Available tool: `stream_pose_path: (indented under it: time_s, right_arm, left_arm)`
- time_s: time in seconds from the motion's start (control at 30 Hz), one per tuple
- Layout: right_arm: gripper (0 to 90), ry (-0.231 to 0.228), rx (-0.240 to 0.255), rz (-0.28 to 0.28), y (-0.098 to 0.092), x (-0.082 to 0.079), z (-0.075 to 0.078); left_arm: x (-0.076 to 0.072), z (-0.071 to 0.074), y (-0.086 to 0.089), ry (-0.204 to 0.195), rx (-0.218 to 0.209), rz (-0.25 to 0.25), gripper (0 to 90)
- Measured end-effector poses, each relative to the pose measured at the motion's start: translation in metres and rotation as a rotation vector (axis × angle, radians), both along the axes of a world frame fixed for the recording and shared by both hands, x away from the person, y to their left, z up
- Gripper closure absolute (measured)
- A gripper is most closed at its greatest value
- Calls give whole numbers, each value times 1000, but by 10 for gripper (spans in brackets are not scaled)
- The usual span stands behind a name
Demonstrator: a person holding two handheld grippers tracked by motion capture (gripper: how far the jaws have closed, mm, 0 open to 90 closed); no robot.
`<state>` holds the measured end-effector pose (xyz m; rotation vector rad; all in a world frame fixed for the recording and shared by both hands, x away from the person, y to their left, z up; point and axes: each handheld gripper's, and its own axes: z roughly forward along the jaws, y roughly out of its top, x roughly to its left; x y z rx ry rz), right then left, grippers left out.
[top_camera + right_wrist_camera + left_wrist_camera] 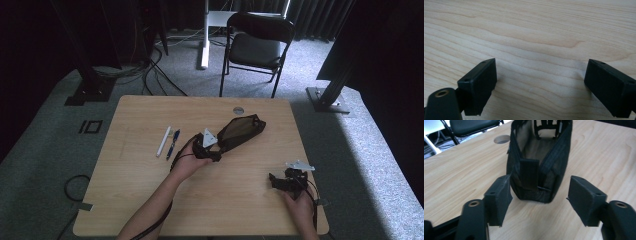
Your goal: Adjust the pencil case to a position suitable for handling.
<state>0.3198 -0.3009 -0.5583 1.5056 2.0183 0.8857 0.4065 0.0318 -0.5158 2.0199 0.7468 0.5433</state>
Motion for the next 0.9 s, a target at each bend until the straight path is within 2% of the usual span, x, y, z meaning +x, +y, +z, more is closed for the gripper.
stream_pose_path:
  time_s: [0.03, 0.13, 0.2, 0.3, 0.37, 0.43, 0.63, 0.73, 0.9]
  right_arm:
    - [106, 0, 0, 0, 0, 0, 0]
    - [106, 0, 0, 0, 0, 0, 0]
    - [106, 0, 0, 0, 0, 0, 0]
    - [106, 0, 0, 0, 0, 0, 0]
    - [106, 0, 0, 0, 0, 0, 0]
    - [106, 0, 0, 0, 0, 0, 0]
    - [106, 0, 0, 0, 0, 0, 0]
    - [106, 0, 0, 0, 0, 0, 0]
    - [106, 0, 0, 0, 0, 0, 0]
  left_arm:
    - [1, 0, -1, 10, -16, 4, 424]
    - [5, 0, -4, -46, 4, 35, 472]
    - [7, 1, -5, -61, -15, 37, 515]
    - [11, 2, -8, -86, 16, 40, 567]
    - [13, 1, -10, -73, 24, 49, 624]
    - [14, 0, -13, -64, 40, 65, 720]
    - [14, 0, -19, 1, 1, 76, 744]
    - [11, 1, -21, -24, 32, 76, 745]
    - [6, 2, -19, -24, 27, 86, 747]
